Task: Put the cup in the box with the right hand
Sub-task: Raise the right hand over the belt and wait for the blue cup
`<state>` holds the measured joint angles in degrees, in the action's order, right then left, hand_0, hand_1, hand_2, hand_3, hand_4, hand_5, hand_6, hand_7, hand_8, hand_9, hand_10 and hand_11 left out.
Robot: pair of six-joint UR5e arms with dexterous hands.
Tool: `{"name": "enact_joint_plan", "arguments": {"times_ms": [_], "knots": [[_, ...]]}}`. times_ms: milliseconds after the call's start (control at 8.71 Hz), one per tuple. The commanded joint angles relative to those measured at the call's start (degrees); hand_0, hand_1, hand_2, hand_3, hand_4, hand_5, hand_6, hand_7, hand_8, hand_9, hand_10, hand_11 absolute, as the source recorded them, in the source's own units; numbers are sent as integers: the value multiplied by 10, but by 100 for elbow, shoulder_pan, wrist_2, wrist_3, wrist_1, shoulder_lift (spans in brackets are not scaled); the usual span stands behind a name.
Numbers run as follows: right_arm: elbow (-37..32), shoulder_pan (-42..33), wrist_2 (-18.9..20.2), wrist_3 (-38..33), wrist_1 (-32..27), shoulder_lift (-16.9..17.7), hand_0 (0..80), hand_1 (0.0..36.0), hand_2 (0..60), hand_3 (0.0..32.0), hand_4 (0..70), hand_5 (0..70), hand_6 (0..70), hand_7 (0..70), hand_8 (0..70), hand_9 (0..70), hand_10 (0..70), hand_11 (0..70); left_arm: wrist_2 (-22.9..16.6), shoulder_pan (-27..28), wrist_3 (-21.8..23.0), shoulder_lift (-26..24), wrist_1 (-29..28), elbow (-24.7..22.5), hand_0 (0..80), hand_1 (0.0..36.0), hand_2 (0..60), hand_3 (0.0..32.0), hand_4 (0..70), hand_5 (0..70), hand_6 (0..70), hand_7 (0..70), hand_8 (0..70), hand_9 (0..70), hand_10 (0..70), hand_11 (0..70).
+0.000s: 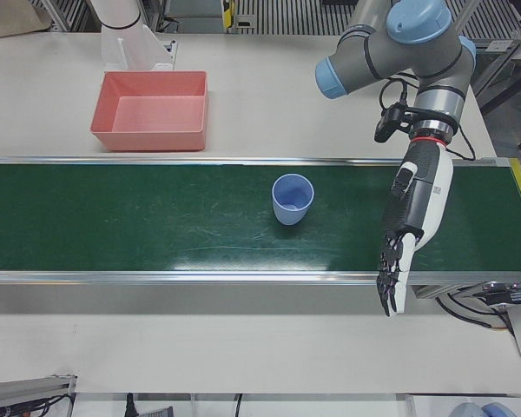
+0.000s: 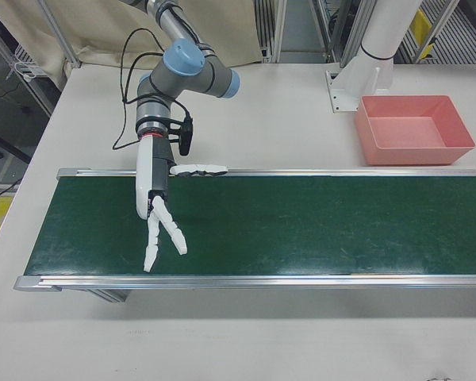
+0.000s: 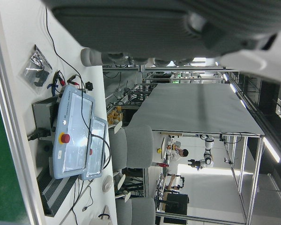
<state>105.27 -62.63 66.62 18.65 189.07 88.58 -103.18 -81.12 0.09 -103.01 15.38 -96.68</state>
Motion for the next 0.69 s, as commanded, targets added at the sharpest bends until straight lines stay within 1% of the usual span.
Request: {"name": "enact_joint_plan", "arguments": {"times_ms": [0,574], "knots": [[-24,14,0,7,-1,-7,460,145,88,0,0,31,0,0,0,0,0,0,0,0,0,0,0,0,0,0,0,0,0,0,0,0,0,0,0,0],[-15,14,0,-1,-1,1,458,144,100,0,0,31,0,0,0,0,0,0,0,9,0,0,0,0,0,0,0,0,0,0,0,0,0,0,0,0]]}}
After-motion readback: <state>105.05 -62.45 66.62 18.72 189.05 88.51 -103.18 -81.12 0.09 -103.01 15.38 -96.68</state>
